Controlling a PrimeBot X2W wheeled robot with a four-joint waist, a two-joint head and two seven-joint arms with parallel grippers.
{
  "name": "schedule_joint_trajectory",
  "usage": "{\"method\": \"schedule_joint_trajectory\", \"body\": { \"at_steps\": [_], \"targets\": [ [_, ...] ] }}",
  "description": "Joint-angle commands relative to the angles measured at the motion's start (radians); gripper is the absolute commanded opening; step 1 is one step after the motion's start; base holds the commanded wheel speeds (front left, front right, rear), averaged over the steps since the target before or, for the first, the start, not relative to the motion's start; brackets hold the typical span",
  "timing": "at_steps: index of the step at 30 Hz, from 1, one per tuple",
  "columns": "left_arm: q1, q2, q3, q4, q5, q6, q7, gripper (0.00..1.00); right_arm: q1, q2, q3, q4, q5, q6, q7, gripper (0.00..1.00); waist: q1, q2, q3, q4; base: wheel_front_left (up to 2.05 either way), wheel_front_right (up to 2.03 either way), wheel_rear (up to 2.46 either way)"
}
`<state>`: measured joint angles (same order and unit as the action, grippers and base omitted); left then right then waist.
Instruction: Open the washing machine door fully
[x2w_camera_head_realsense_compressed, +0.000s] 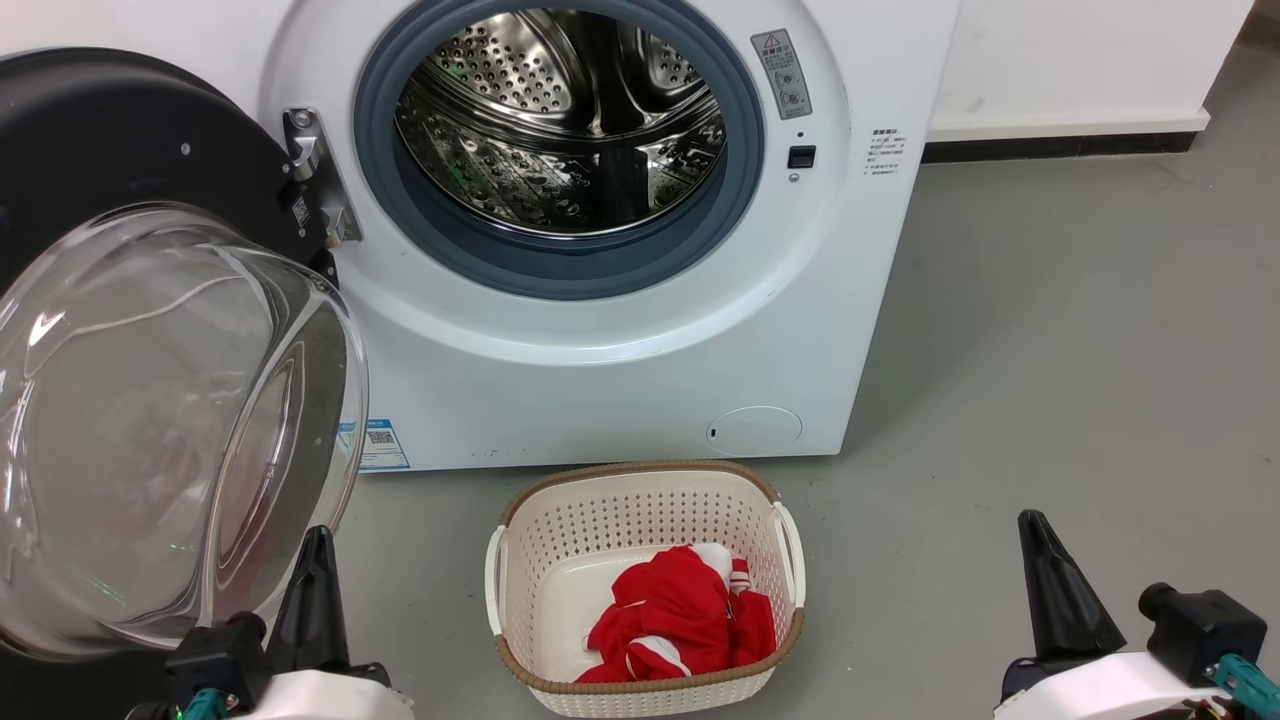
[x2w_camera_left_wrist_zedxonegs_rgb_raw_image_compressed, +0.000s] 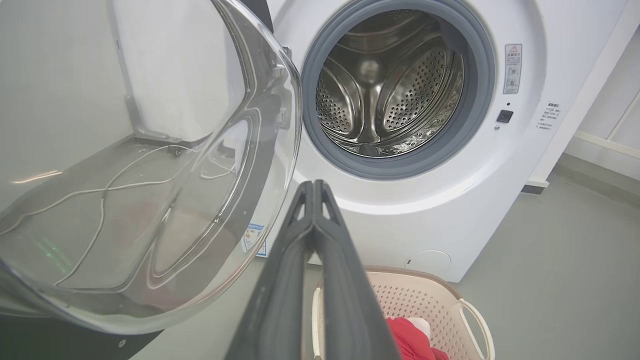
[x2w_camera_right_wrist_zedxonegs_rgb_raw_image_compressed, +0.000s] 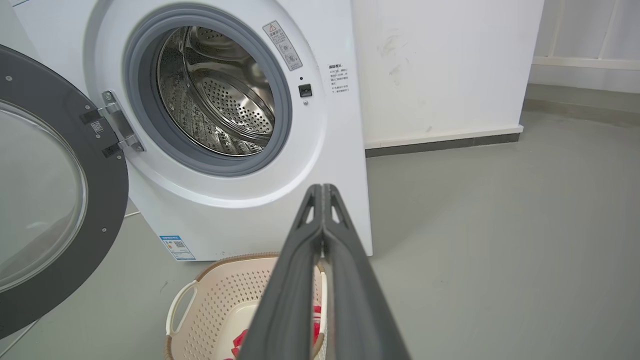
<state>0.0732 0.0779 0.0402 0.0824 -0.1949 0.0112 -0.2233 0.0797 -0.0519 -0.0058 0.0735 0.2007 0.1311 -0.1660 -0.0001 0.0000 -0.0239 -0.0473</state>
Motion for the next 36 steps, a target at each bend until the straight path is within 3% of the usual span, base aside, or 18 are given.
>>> {"method": "schedule_joint_trajectory", "body": {
  "at_steps": [1,18,36],
  "targets": [
    [-0.034,0.000,0.007,-0.008,-0.049,-0.006,0.010,0.00,-0.026,-0.006,-0.001,-0.008,0.054,0.000,0.006,0.00,0.0001,0.0000,0.000,0.001,0.00,0.00,0.00],
    [-0.061,-0.006,0.014,0.021,-0.362,-0.037,0.076,0.00,-0.068,-0.020,-0.007,0.035,0.379,0.000,0.054,0.00,0.0001,0.0000,0.004,0.007,0.00,0.00,0.00],
    [-0.094,-0.011,0.028,0.054,-0.617,-0.063,0.139,0.00,-0.101,-0.026,-0.017,0.066,0.640,0.000,0.097,0.00,0.0001,0.0000,0.008,0.014,0.00,0.00,0.00]
  ]
}}
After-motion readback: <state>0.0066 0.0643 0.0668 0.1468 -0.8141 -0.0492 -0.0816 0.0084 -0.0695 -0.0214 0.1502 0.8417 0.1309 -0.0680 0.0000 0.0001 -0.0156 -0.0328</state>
